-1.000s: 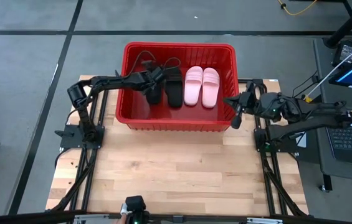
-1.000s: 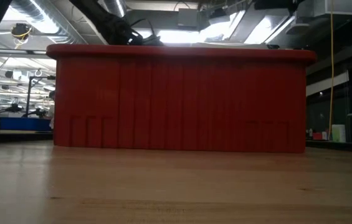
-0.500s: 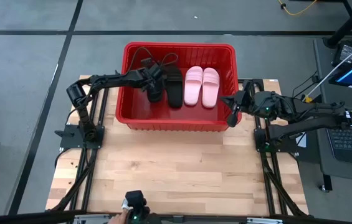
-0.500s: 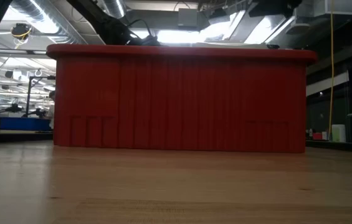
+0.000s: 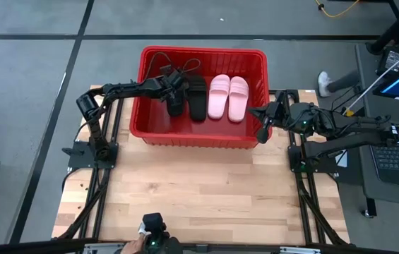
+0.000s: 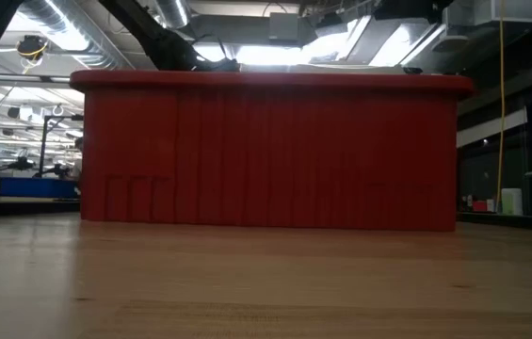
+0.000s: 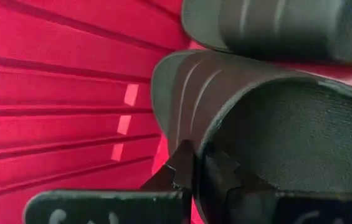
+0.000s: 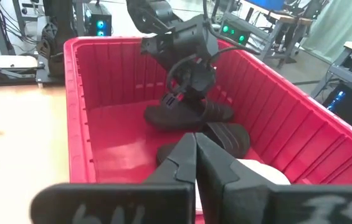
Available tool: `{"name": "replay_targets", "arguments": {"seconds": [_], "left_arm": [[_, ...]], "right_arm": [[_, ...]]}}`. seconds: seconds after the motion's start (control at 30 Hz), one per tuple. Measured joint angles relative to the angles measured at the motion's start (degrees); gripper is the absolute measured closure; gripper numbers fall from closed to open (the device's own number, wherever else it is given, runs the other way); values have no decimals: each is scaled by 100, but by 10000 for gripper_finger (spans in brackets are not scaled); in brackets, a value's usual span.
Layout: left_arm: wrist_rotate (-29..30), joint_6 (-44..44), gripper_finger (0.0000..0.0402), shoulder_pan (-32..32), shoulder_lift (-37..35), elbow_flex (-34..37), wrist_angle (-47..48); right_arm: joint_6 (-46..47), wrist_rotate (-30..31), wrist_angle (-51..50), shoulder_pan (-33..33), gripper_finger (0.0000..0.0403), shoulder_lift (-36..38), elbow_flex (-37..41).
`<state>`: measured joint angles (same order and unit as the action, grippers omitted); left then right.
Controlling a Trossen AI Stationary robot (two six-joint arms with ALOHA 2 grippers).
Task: Pick and place slides into bin
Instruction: Put the black slide into the red bin
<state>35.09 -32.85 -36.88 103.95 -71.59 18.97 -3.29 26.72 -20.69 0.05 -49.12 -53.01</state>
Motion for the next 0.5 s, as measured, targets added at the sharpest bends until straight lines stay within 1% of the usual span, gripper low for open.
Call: {"name": "replay_targets", "arguments": {"seconds": [0.27,0.4,0.5], "left_arm": [[-208,60,397,0,6,0,57],[-463,171,395,0,10,0,204],[-516,186,395,3,12,0,293]], "right_arm": [[151,0,26,0,396,0,0],[151,0,28,0,396,0,0],[151,0,28,0,396,0,0]]}}
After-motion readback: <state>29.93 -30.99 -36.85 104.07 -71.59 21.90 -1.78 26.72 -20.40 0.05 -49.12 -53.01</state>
